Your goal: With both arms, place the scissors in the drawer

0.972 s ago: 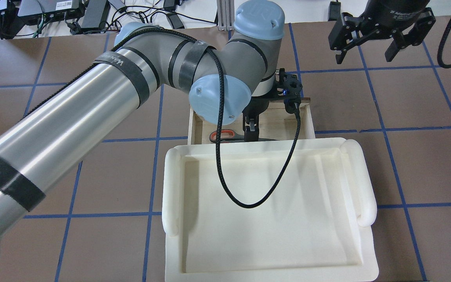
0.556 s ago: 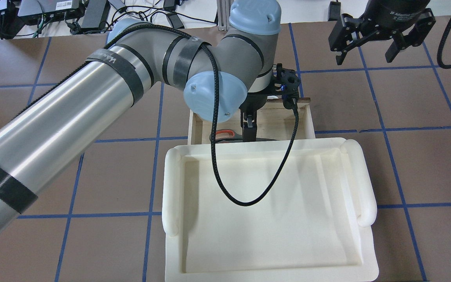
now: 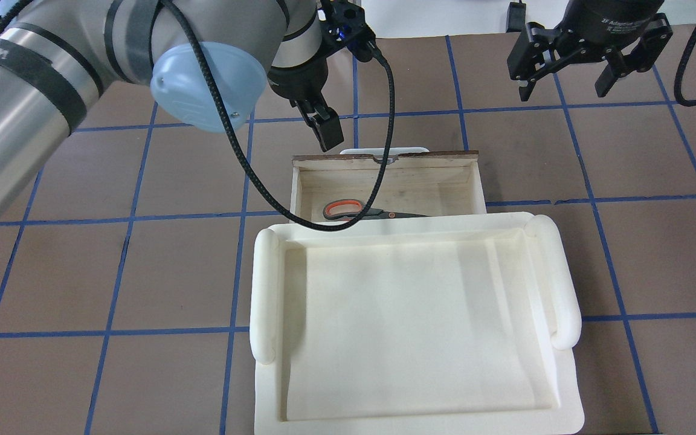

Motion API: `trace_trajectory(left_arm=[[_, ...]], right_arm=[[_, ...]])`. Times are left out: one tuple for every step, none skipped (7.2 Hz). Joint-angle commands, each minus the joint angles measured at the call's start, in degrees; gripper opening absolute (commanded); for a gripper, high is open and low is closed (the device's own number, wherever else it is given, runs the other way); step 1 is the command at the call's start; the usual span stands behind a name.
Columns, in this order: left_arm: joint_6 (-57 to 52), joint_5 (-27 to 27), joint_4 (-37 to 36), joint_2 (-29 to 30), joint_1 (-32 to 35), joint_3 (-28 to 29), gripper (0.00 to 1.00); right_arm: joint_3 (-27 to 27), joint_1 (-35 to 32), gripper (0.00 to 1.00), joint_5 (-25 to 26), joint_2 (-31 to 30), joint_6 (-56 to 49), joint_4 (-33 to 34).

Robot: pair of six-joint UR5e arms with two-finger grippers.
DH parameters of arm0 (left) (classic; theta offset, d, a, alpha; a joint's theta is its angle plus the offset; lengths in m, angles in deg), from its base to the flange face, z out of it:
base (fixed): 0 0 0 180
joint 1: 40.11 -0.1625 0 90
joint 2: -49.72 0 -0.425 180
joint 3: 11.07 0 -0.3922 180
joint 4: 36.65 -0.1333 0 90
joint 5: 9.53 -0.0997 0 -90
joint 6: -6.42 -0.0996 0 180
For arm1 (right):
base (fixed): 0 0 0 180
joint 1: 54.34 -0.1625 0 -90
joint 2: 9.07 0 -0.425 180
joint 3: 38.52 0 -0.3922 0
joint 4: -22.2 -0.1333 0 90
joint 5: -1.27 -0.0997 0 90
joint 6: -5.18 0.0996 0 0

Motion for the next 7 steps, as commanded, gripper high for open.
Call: trace_trajectory(left_arm=[[15.87, -2.99, 0.18, -4.47, -5.45, -0.44, 1.0], [21.35, -3.36, 2.01, -6.49, -8.18, -0.53, 1.0], [23.05, -3.63, 6.12, -9.12, -10.21, -0.44, 1.0], [27.16, -3.54, 8.16, -10.71, -11.71, -0.7, 1.0], [30.86, -3.37, 7.74, -11.42, -13.38, -1.66, 1.0], [31.5, -3.28, 7.48, -11.95, -14.18, -2.54, 1.0], [33.07, -2.93, 6.52, -12.04, -14.18, -2.9, 1.0]], right_arm=[[0.0, 0.0, 1.0, 0.11, 0.02, -0.08, 0.03], [0.0, 0.0, 1.0, -0.06, 0.02, 0.01, 0.11], [0.0, 0.0, 1.0, 0.02, 0.02, 0.01, 0.03], [0.0, 0.0, 1.0, -0.06, 0.02, 0.01, 0.11], [0.0, 0.0, 1.0, 0.02, 0.02, 0.01, 0.03], [0.0, 0.0, 1.0, 0.02, -0.07, 0.01, 0.03], [0.0, 0.0, 1.0, 0.11, -0.07, 0.01, 0.03]])
